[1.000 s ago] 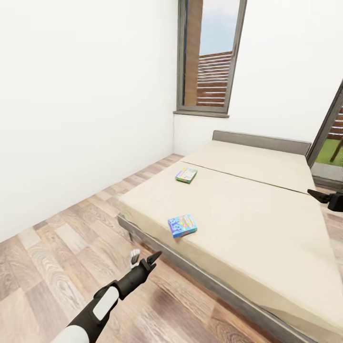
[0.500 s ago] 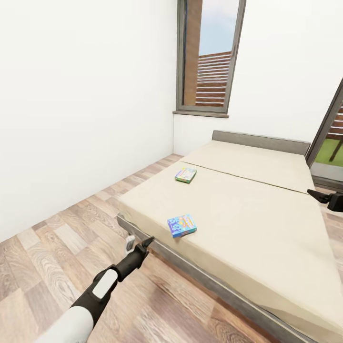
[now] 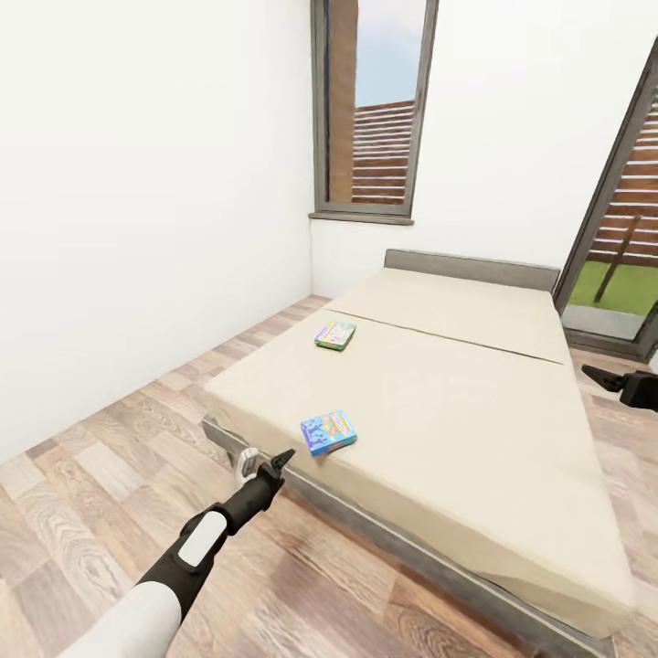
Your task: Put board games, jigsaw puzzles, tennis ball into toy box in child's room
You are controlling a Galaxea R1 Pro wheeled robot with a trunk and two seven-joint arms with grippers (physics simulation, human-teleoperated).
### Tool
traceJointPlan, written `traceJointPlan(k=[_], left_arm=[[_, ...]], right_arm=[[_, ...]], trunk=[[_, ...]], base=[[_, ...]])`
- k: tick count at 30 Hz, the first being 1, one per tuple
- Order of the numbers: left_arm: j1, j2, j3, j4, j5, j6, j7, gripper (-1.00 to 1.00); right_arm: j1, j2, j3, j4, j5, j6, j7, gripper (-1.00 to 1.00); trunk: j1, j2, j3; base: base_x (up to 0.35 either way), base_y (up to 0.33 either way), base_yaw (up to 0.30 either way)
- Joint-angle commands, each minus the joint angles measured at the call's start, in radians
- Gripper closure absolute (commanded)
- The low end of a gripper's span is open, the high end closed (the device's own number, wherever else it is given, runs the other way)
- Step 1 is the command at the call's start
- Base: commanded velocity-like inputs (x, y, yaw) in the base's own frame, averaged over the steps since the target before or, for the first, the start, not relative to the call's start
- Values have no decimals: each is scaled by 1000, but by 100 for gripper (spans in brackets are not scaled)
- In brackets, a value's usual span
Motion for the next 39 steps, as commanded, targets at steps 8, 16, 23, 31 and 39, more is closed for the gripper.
traceJointPlan(k=[8,16,23,31,39], left_arm=[[0,1,-1,0,7,9,-17,-100],[0,1,-4,-5,6,9,-30,-100],[0,3,-3,-6,5,7,-39,-100],[2,2,-4,-6,4,7,-41,-100],[7,2,-2,-5,5,6,-40,-100]], right_arm=[[-2,0,-1,0,0,6,4,-100],[-1,0,-1,0,0,6,4,-100],[-1,1,-1,0,0,6,4,-100],[-1,1,-1,0,0,6,4,-100],[-1,1,-1,0,0,6,4,-100]], trunk=[[0,0,-1],[0,0,-1],[0,0,-1],[0,0,-1],[0,0,-1]], base=[[0,0,-269],[0,0,-59],[0,0,-8],[28,0,-1],[81,0,0]])
